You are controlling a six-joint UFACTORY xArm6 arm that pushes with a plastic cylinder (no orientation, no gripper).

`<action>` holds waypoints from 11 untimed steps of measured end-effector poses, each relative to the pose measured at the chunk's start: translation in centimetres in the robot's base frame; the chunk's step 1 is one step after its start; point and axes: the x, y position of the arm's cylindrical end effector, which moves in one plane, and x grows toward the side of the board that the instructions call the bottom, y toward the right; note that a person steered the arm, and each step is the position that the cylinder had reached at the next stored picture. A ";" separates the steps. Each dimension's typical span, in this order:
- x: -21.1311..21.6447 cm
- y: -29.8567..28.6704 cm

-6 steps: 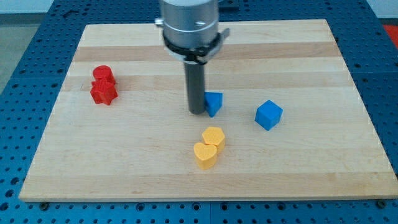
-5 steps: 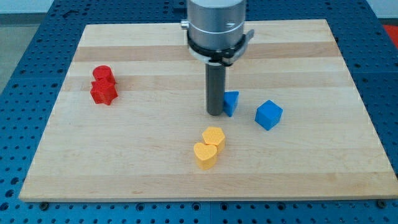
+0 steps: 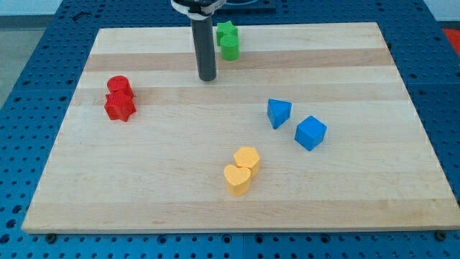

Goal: Separate the green star and green circle

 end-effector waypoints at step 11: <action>-13.3 -0.1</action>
